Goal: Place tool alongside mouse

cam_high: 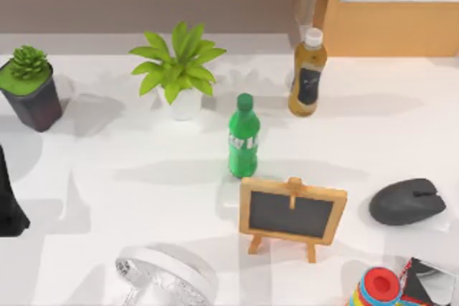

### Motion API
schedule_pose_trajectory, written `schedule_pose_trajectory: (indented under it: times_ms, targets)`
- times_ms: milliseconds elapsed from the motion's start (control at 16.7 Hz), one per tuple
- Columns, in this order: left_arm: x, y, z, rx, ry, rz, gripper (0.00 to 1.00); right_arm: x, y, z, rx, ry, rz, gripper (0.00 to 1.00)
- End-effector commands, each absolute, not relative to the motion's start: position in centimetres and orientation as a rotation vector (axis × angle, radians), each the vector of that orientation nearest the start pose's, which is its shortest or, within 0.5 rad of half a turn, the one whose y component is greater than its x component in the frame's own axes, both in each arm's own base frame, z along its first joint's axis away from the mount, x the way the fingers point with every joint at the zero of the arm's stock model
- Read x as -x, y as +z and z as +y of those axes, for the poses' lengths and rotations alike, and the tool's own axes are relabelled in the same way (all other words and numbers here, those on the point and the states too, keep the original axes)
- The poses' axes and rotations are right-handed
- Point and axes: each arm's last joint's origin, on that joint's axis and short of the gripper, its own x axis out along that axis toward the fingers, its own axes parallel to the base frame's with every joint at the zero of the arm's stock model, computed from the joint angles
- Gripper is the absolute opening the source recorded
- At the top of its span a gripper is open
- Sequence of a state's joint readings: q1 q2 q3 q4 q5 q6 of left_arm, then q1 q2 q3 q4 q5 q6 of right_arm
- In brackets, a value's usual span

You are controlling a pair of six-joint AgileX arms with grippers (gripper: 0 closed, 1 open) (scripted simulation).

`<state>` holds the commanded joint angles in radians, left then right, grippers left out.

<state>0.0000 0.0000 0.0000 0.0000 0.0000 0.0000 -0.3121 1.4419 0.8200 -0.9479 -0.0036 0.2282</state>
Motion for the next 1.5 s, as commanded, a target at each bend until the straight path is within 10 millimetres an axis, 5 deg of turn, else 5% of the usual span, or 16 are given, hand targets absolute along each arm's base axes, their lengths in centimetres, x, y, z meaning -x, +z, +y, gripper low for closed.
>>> schedule_pose_trajectory:
  times_ms: [600, 840, 1500]
  targets:
    - [-10.6, 16.0, -0.1, 0.0, 0.0, 0.0, 1.0, -21.6, 12.0, -6.8, -0.428, -0.422, 1.526, 1.0]
    - [-10.6, 16.0, -0.1, 0.0, 0.0, 0.0, 1.0, -21.6, 11.9, -6.8, -0.428, -0.422, 1.528, 1.0]
    - [-10.6, 16.0, -0.1, 0.0, 0.0, 0.0, 1.0, -21.6, 11.9, -6.8, -0.428, -0.422, 1.528, 0.17]
